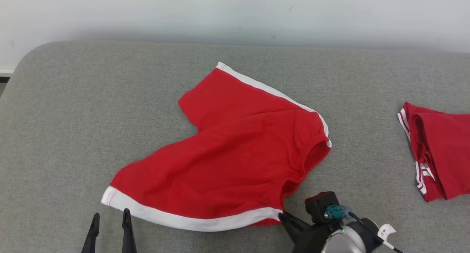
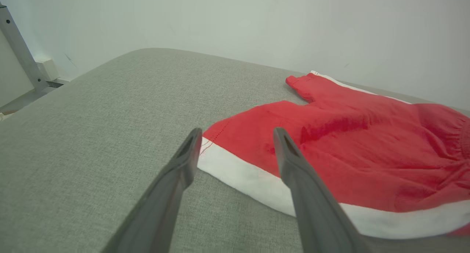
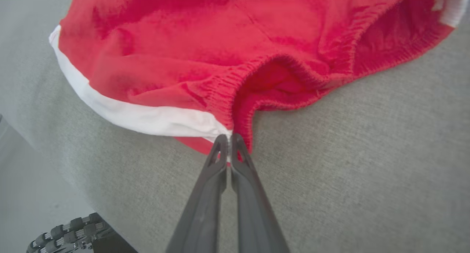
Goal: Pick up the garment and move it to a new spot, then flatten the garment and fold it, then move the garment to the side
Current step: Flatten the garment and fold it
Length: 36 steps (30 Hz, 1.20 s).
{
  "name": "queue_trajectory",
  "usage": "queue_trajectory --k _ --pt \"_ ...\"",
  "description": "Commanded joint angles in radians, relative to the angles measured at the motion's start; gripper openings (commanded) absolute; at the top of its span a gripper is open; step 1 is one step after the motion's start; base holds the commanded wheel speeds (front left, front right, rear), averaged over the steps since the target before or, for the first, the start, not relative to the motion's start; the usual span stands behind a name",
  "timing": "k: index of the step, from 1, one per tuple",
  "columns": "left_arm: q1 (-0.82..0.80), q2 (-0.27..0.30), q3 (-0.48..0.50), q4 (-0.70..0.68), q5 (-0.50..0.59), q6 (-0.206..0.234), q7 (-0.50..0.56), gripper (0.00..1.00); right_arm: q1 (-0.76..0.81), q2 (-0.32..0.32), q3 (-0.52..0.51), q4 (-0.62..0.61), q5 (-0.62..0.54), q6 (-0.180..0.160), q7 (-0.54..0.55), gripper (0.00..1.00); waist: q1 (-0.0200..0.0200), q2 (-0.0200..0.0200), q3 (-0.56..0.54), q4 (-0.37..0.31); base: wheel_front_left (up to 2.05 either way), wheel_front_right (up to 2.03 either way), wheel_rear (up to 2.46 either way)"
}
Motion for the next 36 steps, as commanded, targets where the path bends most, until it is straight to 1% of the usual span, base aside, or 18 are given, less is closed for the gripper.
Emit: queue_trajectory --k 1,4,11,16,27,33,35,36 --pt "-0.004 0.001 -0.003 0.018 0.009 0.007 0.003 1.00 0.028 -0.007 -0.024 -0.016 -0.017 -0.002 0.013 0.00 0.0000 -0.0001 -0.007 -0.010 0.00 0.00 0.00" --pt "-0.011 0.009 -0.013 0.041 0.017 0.008 0.018 1.00 0.060 -0.018 -0.062 -0.043 -0.033 -0.002 0.038 0.00 0.0000 -0.0001 -0.011 -0.019 0.00 0.00 0.00" --pt "0.011 0.036 -0.034 0.082 0.046 0.024 0.097 1.00 0.114 -0.036 -0.135 -0.101 -0.049 -0.002 0.071 0.00 0.0000 -0.0001 -0.014 -0.037 0.00 0.00 0.00" --pt "0.009 0.065 -0.059 0.111 0.064 0.022 0.175 1.00 0.118 -0.035 -0.133 -0.109 -0.049 -0.002 0.080 0.00 0.0000 -0.0001 -0.011 -0.041 0.00 0.00 0.00" --pt "-0.095 0.102 -0.097 0.208 0.112 0.024 0.219 1.00 0.096 -0.027 -0.096 -0.083 -0.035 -0.002 0.078 0.00 0.0000 -0.0001 0.006 -0.037 0.00 0.00 0.00" --pt "-0.124 0.108 -0.094 0.249 0.113 0.051 0.266 1.00 0.091 -0.026 -0.090 -0.075 -0.033 -0.002 0.076 0.00 0.0000 -0.0001 0.014 -0.042 0.00 0.00 0.00" --pt "-0.130 0.107 -0.091 0.256 0.102 0.052 0.272 1.00 0.088 -0.026 -0.091 -0.075 -0.032 -0.002 0.075 0.00 0.0000 -0.0001 0.018 -0.043 0.00 0.00 0.00" --pt "-0.132 0.106 -0.091 0.259 0.098 0.051 0.276 0.76 0.087 -0.026 -0.092 -0.074 -0.032 -0.002 0.075 0.00 0.0000 -0.0001 0.020 -0.043 0.00 0.00 0.00"
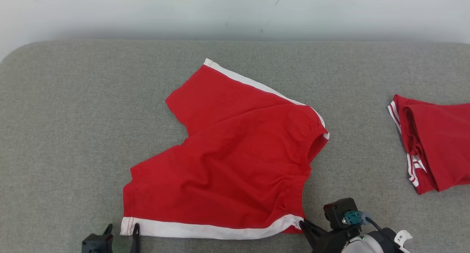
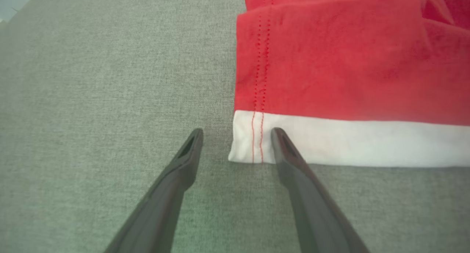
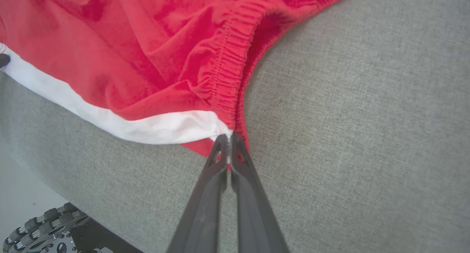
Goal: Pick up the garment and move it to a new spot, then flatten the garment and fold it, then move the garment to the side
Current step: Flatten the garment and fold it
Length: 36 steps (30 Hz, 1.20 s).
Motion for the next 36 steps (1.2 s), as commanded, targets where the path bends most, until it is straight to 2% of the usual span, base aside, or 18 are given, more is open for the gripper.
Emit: queue_trajectory --k 1,3,6,9,17,24,27,33,36 --pt "-0.008 0.002 0.001 0.010 -0.004 0.000 0.008 0.35 -0.006 0.002 0.000 0.002 0.008 -0.002 -0.004 0.00 0.0000 0.0000 0.003 0.000 0.00 0.00 0.00" --pt "-0.018 0.003 -0.006 0.016 -0.009 -0.009 0.022 0.00 -0.008 0.003 0.001 0.003 0.008 -0.002 -0.004 0.00 0.0000 0.0000 0.005 0.001 0.00 0.00 0.00" --pt "-0.015 0.001 -0.017 0.021 -0.014 -0.015 0.044 0.00 -0.011 0.003 0.001 0.005 0.008 -0.002 -0.001 0.00 0.0000 0.0000 0.007 0.003 0.00 0.00 0.00" --pt "-0.001 -0.005 -0.002 -0.011 -0.034 -0.002 0.037 0.00 -0.011 0.004 0.001 0.000 0.014 -0.002 -0.009 0.00 0.0000 0.0000 0.006 0.004 0.00 0.00 0.00" --pt "0.036 -0.026 0.093 -0.219 -0.136 0.019 -0.055 0.00 0.019 0.010 0.060 -0.054 0.148 -0.002 -0.013 0.00 0.0000 0.0000 0.010 0.005 0.00 0.00 0.00" --pt "0.052 -0.001 0.115 -0.320 -0.155 0.029 -0.002 0.00 0.056 -0.041 0.097 -0.113 0.235 -0.002 0.053 0.00 0.0000 0.0000 0.023 -0.017 0.00 0.00 0.00" --pt "0.076 -0.011 0.109 -0.346 -0.175 0.027 0.026 0.00 0.078 -0.070 0.066 -0.135 0.245 -0.002 0.079 0.00 0.0000 0.0000 0.028 -0.030 0.00 0.00 0.00" --pt "0.147 -0.045 0.073 -0.388 -0.216 0.014 0.050 0.00 0.107 -0.077 -0.062 -0.172 0.194 -0.002 0.085 0.00 0.0000 0.0000 0.032 -0.048 0.00 0.00 0.00" --pt "0.191 -0.062 0.053 -0.416 -0.236 0.024 0.060 0.00 0.121 -0.086 -0.108 -0.191 0.175 -0.002 0.099 0.00 0.0000 0.0000 0.029 -0.048 0.00 0.00 0.00"
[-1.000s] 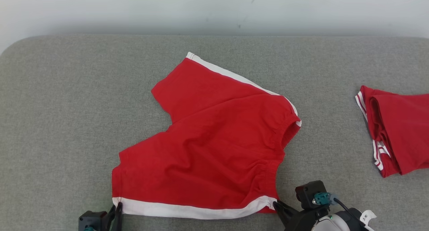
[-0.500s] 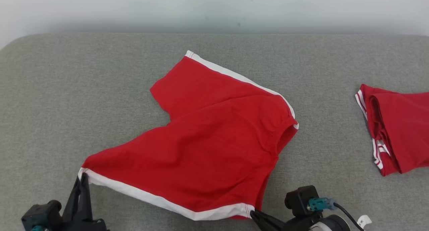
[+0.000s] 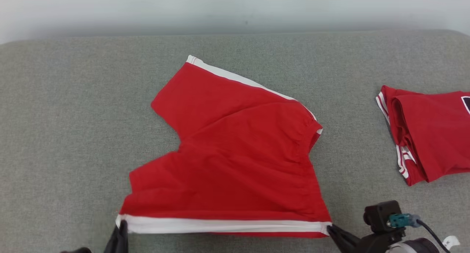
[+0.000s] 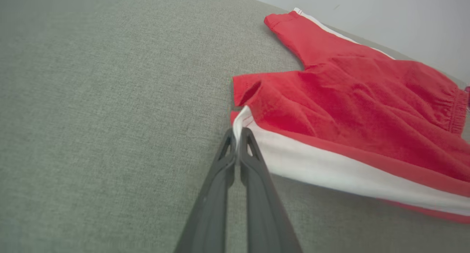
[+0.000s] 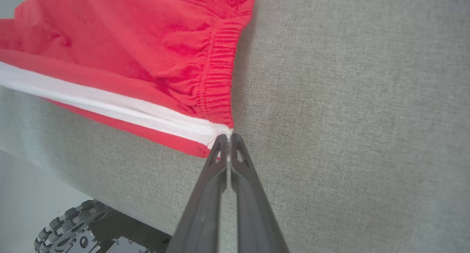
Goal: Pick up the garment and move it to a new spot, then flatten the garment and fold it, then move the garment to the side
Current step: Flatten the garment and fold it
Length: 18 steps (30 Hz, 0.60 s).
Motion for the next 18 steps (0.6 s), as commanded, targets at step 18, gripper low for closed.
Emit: queue_trajectory --k 18 --pt "0.122 -0.011 -0.080 -0.150 -0.056 0.013 0.085 0.00 0.059 -0.034 -0.121 -0.073 -0.055 -0.002 0.074 0.00 0.0000 -0.0001 -0.021 0.024 0.00 0.00 0.00"
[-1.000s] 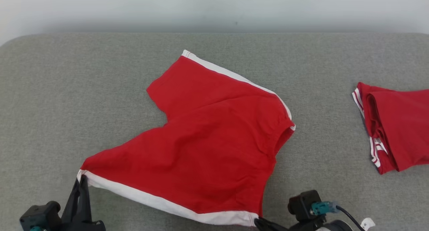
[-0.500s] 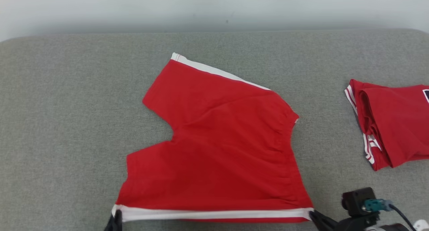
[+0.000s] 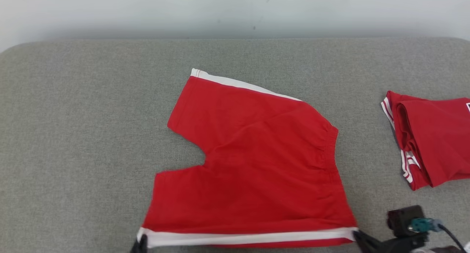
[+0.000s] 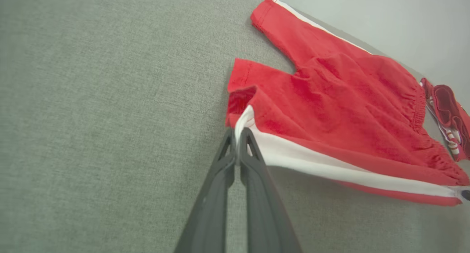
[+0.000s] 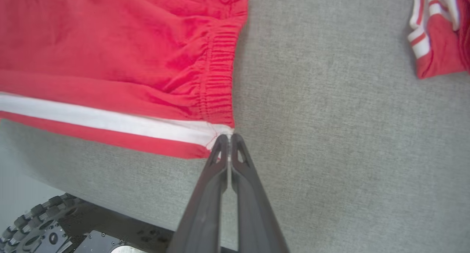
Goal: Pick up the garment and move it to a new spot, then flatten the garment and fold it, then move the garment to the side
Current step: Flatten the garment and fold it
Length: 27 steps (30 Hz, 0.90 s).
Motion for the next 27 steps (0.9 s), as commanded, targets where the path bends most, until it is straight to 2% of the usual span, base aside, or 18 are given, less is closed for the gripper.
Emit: queue_trajectory --k 1,7,13,19,27 --pt "-0.027 0.020 0.013 -0.010 0.015 0.001 -0.009 0.00 -0.025 0.009 0.029 0.002 0.021 -0.002 -0.016 0.00 0.0000 -0.0001 0.001 -0.003 0.00 0.00 0.00" --pt "-0.139 0.074 0.029 0.018 0.039 -0.027 -0.013 0.00 -0.116 0.029 0.119 0.033 0.065 -0.002 -0.085 0.00 0.0000 -0.0001 0.010 -0.020 0.00 0.00 0.00" --pt "-0.283 0.101 0.036 0.083 0.045 -0.050 -0.025 0.00 -0.235 0.035 0.168 0.078 0.077 -0.002 -0.150 0.00 0.0000 -0.0001 0.039 -0.039 0.00 0.00 0.00" --pt "-0.420 0.111 0.044 0.131 0.052 -0.056 -0.041 0.00 -0.331 0.055 0.186 0.118 0.092 -0.002 -0.208 0.00 0.0000 -0.0001 0.088 -0.053 0.00 0.00 0.00" --pt "-0.639 0.119 0.056 0.249 0.059 -0.056 -0.072 0.00 -0.445 0.096 0.162 0.173 0.076 -0.002 -0.332 0.00 0.0000 -0.0001 0.180 -0.080 0.00 0.00 0.00"
